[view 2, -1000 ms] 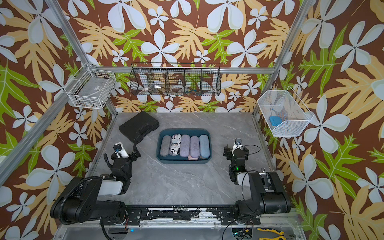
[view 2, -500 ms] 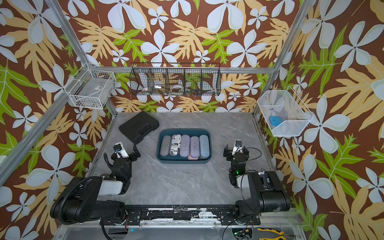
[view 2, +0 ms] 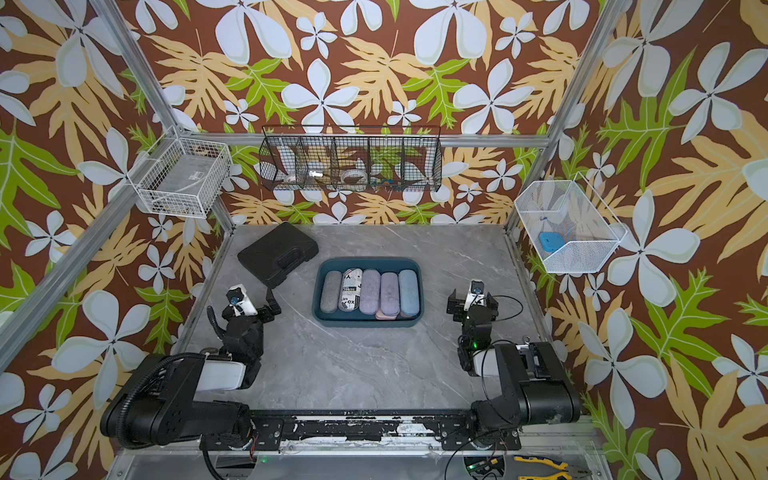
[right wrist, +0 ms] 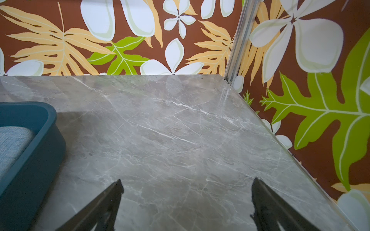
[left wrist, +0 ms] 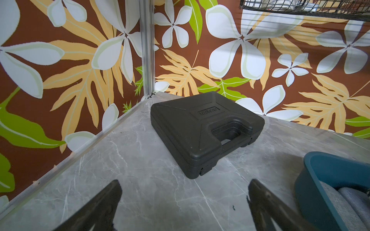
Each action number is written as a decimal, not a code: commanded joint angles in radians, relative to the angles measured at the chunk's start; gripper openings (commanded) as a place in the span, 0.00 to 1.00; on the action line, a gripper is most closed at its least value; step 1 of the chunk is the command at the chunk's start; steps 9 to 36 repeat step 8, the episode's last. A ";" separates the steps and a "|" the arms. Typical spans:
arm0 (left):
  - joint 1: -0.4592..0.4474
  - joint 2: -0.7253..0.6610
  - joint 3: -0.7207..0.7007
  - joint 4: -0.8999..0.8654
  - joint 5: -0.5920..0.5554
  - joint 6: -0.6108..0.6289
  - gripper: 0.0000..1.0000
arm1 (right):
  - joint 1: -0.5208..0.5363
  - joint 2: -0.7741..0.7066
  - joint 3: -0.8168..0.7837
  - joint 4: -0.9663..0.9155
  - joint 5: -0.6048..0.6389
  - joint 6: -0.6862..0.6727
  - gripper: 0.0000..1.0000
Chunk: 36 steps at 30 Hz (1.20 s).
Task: Put the glasses cases into the storage boxes
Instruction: Reset both arms
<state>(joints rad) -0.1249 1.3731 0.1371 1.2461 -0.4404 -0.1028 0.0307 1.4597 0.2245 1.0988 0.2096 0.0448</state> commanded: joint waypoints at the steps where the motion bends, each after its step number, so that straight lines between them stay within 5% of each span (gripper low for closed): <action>1: 0.002 0.000 0.001 0.038 -0.002 0.001 1.00 | 0.000 -0.001 -0.001 0.031 0.000 -0.005 1.00; 36: 0.002 0.000 0.000 0.041 -0.002 0.001 1.00 | 0.000 -0.001 -0.001 0.031 -0.001 -0.005 0.99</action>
